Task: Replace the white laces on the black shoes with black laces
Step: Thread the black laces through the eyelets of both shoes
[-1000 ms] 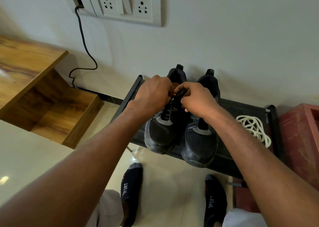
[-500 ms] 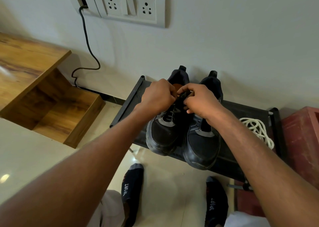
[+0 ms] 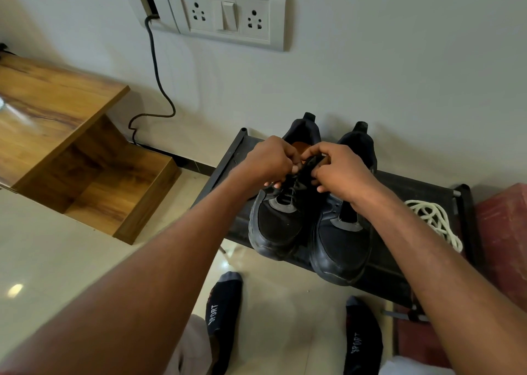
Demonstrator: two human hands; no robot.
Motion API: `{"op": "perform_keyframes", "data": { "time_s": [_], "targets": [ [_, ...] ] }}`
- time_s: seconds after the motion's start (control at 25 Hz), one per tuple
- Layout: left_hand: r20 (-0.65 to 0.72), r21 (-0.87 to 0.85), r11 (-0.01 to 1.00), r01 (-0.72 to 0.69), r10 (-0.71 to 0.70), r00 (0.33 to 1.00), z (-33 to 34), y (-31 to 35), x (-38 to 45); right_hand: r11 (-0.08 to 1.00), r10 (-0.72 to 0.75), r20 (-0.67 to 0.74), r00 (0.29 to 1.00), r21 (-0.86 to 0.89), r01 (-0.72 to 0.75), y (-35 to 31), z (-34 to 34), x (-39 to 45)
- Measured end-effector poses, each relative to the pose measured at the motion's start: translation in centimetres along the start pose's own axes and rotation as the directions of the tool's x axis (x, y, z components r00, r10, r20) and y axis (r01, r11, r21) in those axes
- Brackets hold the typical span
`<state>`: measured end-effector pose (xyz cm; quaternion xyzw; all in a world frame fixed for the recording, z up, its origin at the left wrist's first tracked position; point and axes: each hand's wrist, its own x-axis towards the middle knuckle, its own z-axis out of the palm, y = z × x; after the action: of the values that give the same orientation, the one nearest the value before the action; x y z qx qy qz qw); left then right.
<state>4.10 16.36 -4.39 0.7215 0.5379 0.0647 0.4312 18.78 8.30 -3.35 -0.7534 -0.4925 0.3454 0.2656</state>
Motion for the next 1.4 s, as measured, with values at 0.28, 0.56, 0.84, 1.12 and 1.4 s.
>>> {"op": "perform_keyframes", "data": {
  "time_s": [0.28, 0.56, 0.84, 1.12, 1.4],
  "targets": [
    [-0.103, 0.117, 0.992, -0.055, 0.067, 0.992, 0.8, 0.4, 0.0, 0.998, -0.022, -0.022, 1.0, -0.061, 0.021, -0.1, 0.2, 0.0],
    [0.022, 0.028, 0.992, -0.122, 0.122, 0.992, -0.9, -0.5, 0.3, 0.999, -0.013, -0.008, 1.0, -0.036, 0.012, 0.1, 0.1, 0.1],
    [-0.08, 0.208, 0.968, -0.142, 0.161, 0.984, -0.2, 0.3, 0.2, 0.998, -0.035, -0.004, 0.999, -0.061, 0.035, 0.1, 0.0, 0.1],
    [-0.205, 0.326, 0.935, -0.14, 0.215, 0.955, -0.3, 0.4, -0.3, 0.999, -0.025, -0.014, 1.0, -0.044, 0.025, 0.1, -0.1, 0.2],
    [-0.071, 0.139, 0.969, -0.205, 0.216, 0.974, -0.4, -0.4, 0.5, 0.999, -0.028, -0.005, 1.0, -0.034, 0.027, 0.2, -0.2, 0.2]
  ]
}}
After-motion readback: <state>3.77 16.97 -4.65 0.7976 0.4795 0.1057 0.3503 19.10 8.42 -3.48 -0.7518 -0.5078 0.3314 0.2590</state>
